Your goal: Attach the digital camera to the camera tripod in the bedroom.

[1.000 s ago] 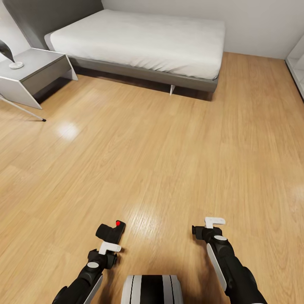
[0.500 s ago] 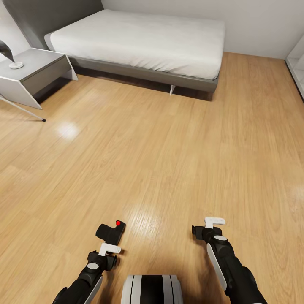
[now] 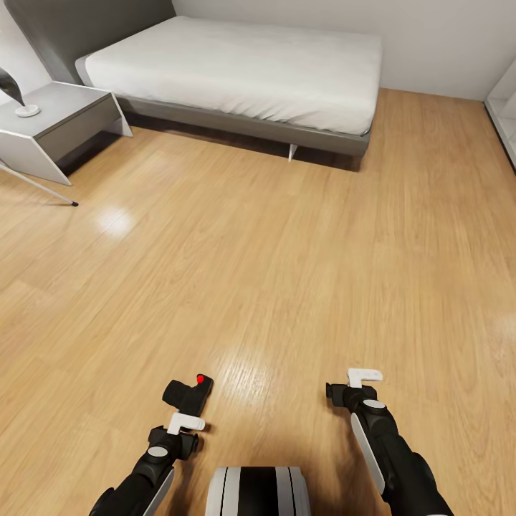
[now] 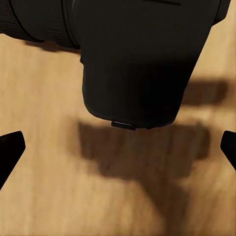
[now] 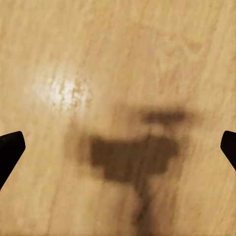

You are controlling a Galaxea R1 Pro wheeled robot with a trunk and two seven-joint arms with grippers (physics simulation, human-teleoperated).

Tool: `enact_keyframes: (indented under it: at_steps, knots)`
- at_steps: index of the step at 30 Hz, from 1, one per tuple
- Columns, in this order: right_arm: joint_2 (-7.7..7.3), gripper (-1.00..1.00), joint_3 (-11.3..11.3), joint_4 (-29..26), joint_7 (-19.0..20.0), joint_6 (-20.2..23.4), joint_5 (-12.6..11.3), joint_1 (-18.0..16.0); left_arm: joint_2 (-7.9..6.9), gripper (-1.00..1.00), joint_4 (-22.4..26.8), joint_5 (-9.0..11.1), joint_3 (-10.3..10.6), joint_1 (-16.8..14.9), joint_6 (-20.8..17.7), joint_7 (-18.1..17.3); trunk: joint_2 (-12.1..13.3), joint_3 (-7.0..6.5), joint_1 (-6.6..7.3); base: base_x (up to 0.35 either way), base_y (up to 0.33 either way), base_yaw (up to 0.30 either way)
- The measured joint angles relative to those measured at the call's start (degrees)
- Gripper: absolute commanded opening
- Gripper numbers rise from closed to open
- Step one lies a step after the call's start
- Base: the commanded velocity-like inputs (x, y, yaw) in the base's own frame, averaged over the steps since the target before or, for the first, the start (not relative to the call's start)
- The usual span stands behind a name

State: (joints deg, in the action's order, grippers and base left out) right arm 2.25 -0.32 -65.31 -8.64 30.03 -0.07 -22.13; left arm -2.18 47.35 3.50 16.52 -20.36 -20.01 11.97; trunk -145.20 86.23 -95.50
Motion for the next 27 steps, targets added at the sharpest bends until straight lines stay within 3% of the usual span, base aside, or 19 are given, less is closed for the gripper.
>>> enact_keyframes:
  at_steps: [12, 27]
  knots:
    - [0.00, 1.00, 0.00, 0.00, 0.00, -0.01, 0.01, 0.00, 0.07, 1.00, -0.23, 0.00, 0.00, 0.00, 0.00, 0.00, 0.00, 0.00, 0.01, 0.148, 0.000, 0.000]
    - [0.00, 1.00, 0.00, 0.00, 0.04, -0.01, 0.07, 0.00, 0.07, 1.00, -0.33, 0.03, 0.00, 0.00, 0.00, 0.02, 0.00, 0.00, 0.00, 0.019, 0.000, 0.000]
